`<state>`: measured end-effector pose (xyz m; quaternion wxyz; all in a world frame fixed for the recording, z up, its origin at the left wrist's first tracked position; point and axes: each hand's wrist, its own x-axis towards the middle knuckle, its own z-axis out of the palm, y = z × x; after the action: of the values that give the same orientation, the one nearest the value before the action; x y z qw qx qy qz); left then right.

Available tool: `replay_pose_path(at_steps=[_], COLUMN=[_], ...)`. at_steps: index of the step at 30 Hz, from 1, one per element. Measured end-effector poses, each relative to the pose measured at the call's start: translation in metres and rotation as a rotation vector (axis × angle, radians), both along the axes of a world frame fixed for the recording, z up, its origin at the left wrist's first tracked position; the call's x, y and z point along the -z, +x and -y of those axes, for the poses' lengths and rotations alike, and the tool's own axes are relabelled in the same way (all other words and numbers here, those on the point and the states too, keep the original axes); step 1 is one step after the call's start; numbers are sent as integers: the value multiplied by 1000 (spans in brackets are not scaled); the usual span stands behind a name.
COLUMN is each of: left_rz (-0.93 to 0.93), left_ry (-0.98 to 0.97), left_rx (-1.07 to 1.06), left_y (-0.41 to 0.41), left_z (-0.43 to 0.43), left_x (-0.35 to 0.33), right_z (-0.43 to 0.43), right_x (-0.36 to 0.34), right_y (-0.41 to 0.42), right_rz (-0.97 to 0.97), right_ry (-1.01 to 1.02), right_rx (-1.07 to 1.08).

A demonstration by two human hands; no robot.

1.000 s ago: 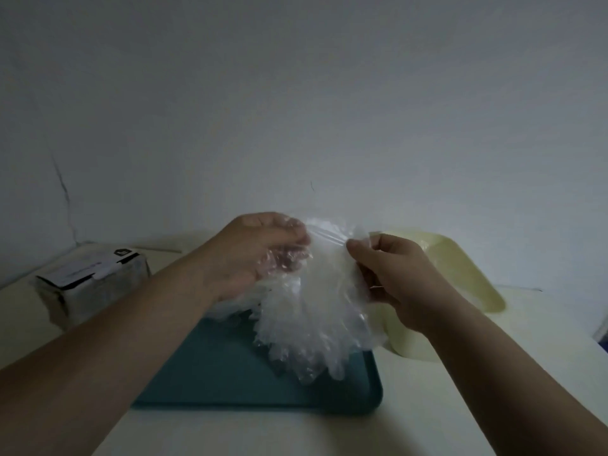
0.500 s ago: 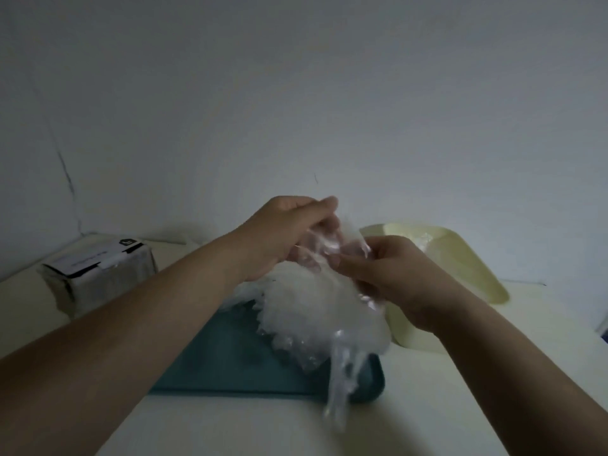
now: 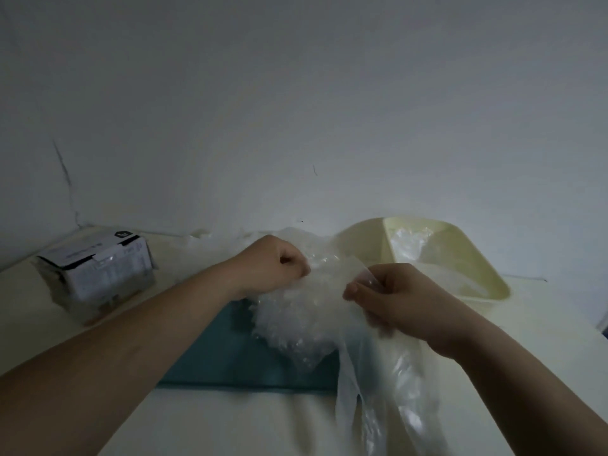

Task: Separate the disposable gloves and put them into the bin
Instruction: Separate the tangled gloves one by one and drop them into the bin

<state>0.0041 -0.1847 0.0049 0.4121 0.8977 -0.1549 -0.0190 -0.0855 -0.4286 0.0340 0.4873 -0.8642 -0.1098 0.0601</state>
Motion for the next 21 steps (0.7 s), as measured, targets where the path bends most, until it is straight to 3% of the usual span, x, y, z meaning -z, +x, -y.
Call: replay_pose_path(at_steps=[4,7,10,13,15,18,21], left_rz=[-12,83,-7,-80,-142,-147,-201], left_ry=[-197,-307,-450,-329,-295,-264,-477], left_rx=[-88,-140,-39,85,152,178,94], left_y=[-2,-9,-20,-26,-29,-29,-28], left_z=[-12,-11,-7,-6,-2,3,4], left_x=[-32,-65,-94,-106,-107,-102,-99], right_z=[-5,-9,-12,-12,-14,-16,-11], right_x=[4,2,-9,-28,-40,-48,-43], right_y=[2,6,10,14,16,19,19], right_rz=[-6,125,304,472,447,277,185], right_ry=[16,62,70,-14,-27,206,316], right_rx=[-71,-53,-37,3,-20,-87,-32])
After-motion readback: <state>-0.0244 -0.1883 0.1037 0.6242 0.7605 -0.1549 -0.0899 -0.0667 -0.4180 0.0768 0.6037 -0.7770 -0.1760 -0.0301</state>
